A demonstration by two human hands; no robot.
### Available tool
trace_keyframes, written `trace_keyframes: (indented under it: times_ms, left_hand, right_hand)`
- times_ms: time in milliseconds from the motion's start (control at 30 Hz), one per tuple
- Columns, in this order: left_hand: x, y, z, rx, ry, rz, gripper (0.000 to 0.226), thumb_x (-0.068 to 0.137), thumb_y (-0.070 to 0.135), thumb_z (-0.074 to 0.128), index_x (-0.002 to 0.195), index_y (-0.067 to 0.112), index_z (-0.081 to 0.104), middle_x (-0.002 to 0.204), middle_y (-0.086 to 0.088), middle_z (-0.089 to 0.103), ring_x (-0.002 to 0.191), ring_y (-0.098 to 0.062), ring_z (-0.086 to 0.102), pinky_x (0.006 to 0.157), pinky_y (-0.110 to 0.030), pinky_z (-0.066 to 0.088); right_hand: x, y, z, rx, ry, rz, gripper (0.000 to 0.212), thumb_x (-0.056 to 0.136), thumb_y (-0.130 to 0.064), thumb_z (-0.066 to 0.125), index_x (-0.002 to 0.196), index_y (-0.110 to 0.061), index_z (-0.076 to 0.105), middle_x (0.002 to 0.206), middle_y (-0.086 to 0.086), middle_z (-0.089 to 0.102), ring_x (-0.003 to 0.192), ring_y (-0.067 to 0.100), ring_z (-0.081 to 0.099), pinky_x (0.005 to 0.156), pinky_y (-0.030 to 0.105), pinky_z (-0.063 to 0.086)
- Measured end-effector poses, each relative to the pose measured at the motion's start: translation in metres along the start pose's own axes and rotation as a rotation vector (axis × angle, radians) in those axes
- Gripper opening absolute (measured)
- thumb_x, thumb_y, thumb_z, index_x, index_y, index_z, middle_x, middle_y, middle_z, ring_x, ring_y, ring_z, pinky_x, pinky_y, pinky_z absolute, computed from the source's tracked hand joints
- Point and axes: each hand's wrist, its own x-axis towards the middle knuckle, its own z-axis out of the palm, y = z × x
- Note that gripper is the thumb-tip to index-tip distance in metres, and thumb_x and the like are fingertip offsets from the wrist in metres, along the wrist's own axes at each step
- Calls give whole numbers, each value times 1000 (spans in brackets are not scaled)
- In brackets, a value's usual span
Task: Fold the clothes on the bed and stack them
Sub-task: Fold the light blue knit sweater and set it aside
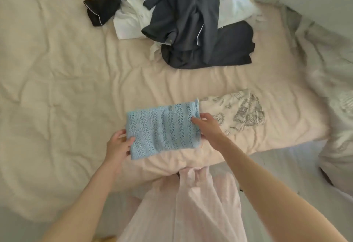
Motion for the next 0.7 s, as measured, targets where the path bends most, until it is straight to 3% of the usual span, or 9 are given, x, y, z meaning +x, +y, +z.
trace_keyframes:
  times_ms: [67, 133, 200, 300, 333, 400, 500, 700]
  left_hand:
    - [18, -8, 9, 137, 77, 37, 35, 82, 5, 62, 114, 14, 53, 116, -14, 62, 97, -26, 60, 83, -40, 51]
    - [29, -17, 12, 441, 100, 139, 43, 81, 7, 59, 124, 12, 52, 128, -16, 57, 115, -29, 54, 99, -38, 42]
    - [25, -28, 11, 806, 39, 394, 58, 83, -2, 56, 138, 6, 42, 141, -20, 43, 130, -33, 40, 107, -36, 30]
    - [14, -48, 13, 1231, -14, 840, 67, 77, 1, 66, 140, 9, 44, 147, -26, 32, 133, -46, 34, 103, -50, 37]
    - [14, -50, 15, 1359, -74, 831, 68, 81, 9, 64, 144, 14, 38, 151, -23, 23, 137, -46, 26, 105, -51, 35]
    - [20, -54, 18, 1548, -192, 626, 67, 93, 27, 48, 151, 24, 14, 158, -11, -5, 145, -35, 2, 113, -46, 23]
    - [23, -49, 21, 1603, -271, 460, 64, 97, 33, 39, 151, 27, 4, 158, -5, -14, 145, -29, -7, 114, -43, 18]
    - [-32, -43, 13, 1282, -17, 581, 53, 97, 25, 41, 147, 18, 27, 154, -9, 23, 141, -20, 22, 109, -40, 25]
  right_hand:
    - [15, 2, 9, -146, 58, 1, 39, 91, -20, 58, 127, -8, 47, 122, 10, 58, 105, 25, 59, 93, 43, 50]
    - [18, 8, 15, -423, 177, -112, 40, 92, -15, 51, 131, -8, 45, 126, 12, 55, 107, 27, 56, 92, 37, 46]
    - [6, 16, 18, -714, 280, -401, 41, 91, -12, 51, 132, -6, 46, 131, 15, 51, 117, 31, 50, 98, 37, 38]
    - [-8, 35, 24, -1149, 213, -869, 48, 87, -13, 60, 133, -8, 51, 141, 19, 45, 132, 36, 40, 109, 52, 31]
    - [-8, 38, 24, -1314, 99, -859, 51, 90, -20, 57, 139, -13, 45, 149, 17, 36, 139, 34, 30, 113, 54, 22]
    - [2, 43, 20, -1557, -90, -679, 55, 98, -34, 40, 149, -23, 23, 159, 6, 7, 147, 25, 3, 118, 49, 0]
    - [12, 37, 16, -1642, -172, -538, 54, 101, -38, 31, 150, -27, 13, 160, 0, -4, 146, 20, -8, 116, 47, -8]
    - [-37, 26, 25, -1407, 9, -723, 56, 98, -35, 39, 149, -24, 20, 158, 3, 14, 146, 20, 7, 117, 43, 0]
